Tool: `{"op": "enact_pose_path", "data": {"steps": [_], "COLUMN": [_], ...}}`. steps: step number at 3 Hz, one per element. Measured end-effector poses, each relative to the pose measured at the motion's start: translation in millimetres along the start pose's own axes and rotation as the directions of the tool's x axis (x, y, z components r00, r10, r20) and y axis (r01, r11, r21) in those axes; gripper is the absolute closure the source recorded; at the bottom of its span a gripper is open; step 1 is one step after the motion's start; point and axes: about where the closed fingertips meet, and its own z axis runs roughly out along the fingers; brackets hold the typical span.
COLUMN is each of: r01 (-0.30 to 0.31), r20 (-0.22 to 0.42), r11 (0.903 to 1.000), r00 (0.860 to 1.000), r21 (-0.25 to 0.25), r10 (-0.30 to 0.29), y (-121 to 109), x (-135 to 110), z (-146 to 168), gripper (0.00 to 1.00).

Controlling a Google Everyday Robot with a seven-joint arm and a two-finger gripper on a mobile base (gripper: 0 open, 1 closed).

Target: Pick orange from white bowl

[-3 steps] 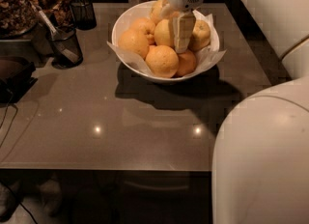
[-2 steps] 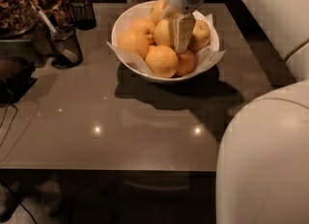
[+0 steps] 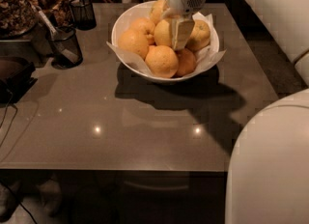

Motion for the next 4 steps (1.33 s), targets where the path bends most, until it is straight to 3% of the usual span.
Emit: {"op": "enact_pose_path", "data": {"steps": [1, 4], "r01": [0.001, 0.026], "r20": [0.001, 0.023], "r11": [1.0, 0.9913], "r00": [1.0, 0.999], "r21": [0.005, 0.129], "r10": [-0.001, -0.029], "y": [-2.2, -10.9], "x": [-0.5, -16.5], "z": [1.2, -48.2], "gripper": [1.0, 1.0]}}
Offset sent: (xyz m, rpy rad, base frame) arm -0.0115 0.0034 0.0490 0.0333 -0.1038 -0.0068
